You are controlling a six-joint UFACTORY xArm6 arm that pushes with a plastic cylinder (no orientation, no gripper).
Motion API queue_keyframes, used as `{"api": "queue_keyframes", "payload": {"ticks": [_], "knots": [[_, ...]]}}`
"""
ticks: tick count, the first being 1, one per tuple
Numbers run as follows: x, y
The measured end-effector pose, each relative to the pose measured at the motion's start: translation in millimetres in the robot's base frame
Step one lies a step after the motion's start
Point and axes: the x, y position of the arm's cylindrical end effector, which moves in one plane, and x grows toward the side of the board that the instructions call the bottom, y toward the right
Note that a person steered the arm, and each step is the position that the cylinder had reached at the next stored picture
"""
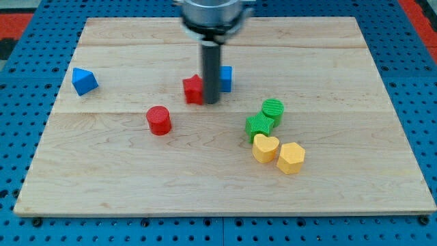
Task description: Push the red circle into the green blocks
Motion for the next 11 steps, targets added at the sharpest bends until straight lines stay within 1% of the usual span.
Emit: {"api": "queue_keyframes", "payload": {"ticks": [1, 2, 3, 4, 5, 6, 7, 9, 10, 11], "knots": [[-4, -61], [13, -55], [28, -108], [59, -148], [63, -71], [51, 39], [17, 82], [45, 59], [50, 116], [58, 124]]}}
